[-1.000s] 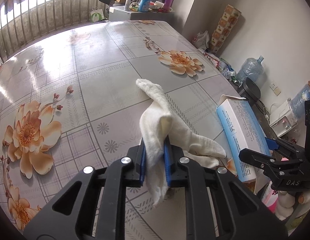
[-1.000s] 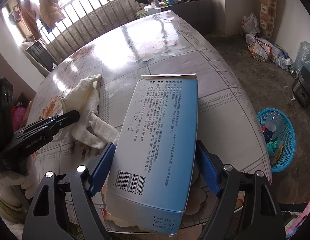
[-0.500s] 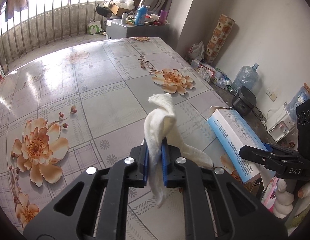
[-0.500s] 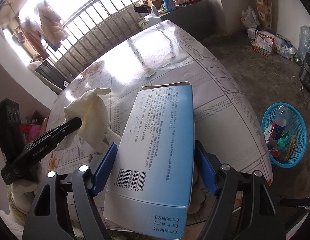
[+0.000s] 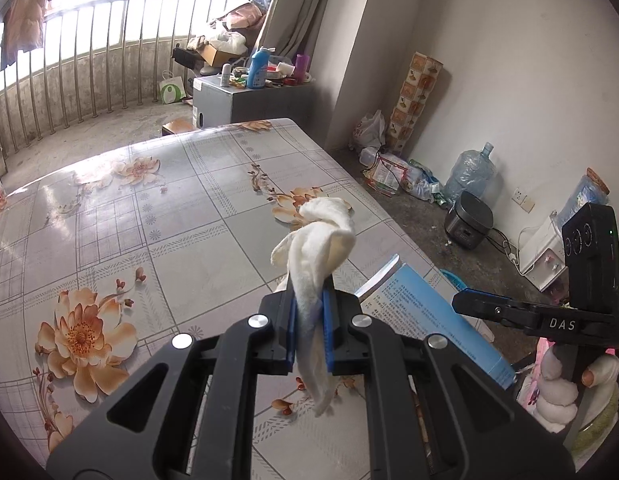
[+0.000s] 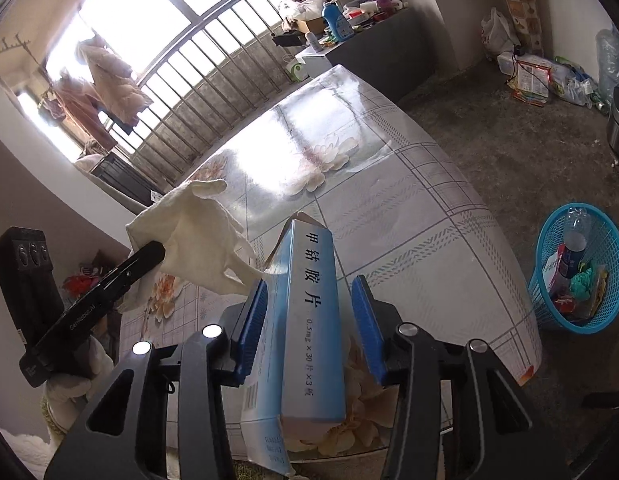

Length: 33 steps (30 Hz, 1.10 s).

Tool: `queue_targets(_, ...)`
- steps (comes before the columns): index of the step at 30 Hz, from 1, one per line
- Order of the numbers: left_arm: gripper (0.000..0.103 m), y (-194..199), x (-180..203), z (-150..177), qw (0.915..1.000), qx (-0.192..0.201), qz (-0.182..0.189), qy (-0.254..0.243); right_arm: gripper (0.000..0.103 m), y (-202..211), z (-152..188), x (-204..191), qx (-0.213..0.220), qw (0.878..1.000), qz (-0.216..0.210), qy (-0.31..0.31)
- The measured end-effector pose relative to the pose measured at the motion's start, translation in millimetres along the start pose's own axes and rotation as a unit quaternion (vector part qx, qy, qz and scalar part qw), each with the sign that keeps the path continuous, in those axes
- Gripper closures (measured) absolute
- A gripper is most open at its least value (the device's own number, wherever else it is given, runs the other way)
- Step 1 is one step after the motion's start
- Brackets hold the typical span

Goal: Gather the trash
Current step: 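Carry the towel with the left gripper while the right gripper carries the box to the basket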

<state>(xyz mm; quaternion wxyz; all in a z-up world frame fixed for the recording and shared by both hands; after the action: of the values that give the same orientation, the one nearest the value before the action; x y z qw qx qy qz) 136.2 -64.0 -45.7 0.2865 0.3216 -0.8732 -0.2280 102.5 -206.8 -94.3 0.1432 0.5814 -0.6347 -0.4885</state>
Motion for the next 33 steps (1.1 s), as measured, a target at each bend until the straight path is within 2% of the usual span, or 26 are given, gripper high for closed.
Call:
queue_targets(3,0.094,0.3,5.6,-2.9,1.0,0.003,-0.001,-0.007,0.059,-4.4,0.2,4.6,0.003,1.0,0.021,0.006)
queue_targets(9,0.094,-1.3,1.1,3.3,0.9999,-0.007,-0.01,0.003,0.059,-10.4,8.9,3.6,-0.007,1.0,0.014,0.009)
queue_targets(10,0.094,0.0,-1.6,4.6,0.9999,-0.007,-0.013,0.005,0.057,-7.5,8.3,3.9,-0.003,1.0,0.012,0.01)
queue_targets(14,0.094,4.0,-16.8,10.4,0.9995,-0.006,-0.023,0.02,0.029,-2.8,8.6,4.7,0.003,0.999,0.023,0.028)
queue_targets(16,0.094,4.9,-24.2,14.5,0.9992,-0.008,-0.027,0.028,0.023,-6.4,14.6,1.5,-0.004,0.999,0.032,0.044)
queue_targets(20,0.094,8.1,-34.3,20.8,0.9986,-0.01,-0.032,0.04,0.017,-19.5,33.4,-10.8,-0.032,0.994,0.056,0.091)
queue_targets(22,0.094,9.8,-36.5,21.6,0.9985,-0.009,-0.033,0.042,0.017,-26.4,41.6,-16.5,-0.042,0.989,0.075,0.122)
queue_targets(25,0.094,12.3,-36.1,21.5,0.9986,-0.006,-0.033,0.042,0.017,-38.1,46.8,-14.2,-0.045,0.977,0.133,0.159)
queue_targets(27,0.094,13.5,-34.0,20.2,0.9987,-0.005,-0.032,0.039,0.017,-41.7,47.6,-11.7,-0.04,0.973,0.155,0.168)
queue_targets(29,0.094,14.5,-31.0,17.8,0.9989,-0.002,-0.031,0.035,0.031,-40.6,47.6,-11.7,-0.037,0.974,0.153,0.165)
queue_targets(33,0.094,13.6,-18.1,7.6,0.9995,0.004,-0.024,0.02,0.034,-31.2,42.4,-9.4,-0.029,0.981,0.13,0.142)
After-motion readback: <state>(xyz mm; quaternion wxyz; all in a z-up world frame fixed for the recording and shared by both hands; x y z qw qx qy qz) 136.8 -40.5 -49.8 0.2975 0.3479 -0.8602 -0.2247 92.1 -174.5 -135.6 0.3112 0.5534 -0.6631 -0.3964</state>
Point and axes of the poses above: each gripper's, at about its wrist camera, not at the fingertips, and y roughly against the way its jaws point, x to its right, z to its underside, the point moved 9 cm from there along -y, roughly the way its jaws point, and after that the axes turned 12 degrees about z, right-handed, at the moved point
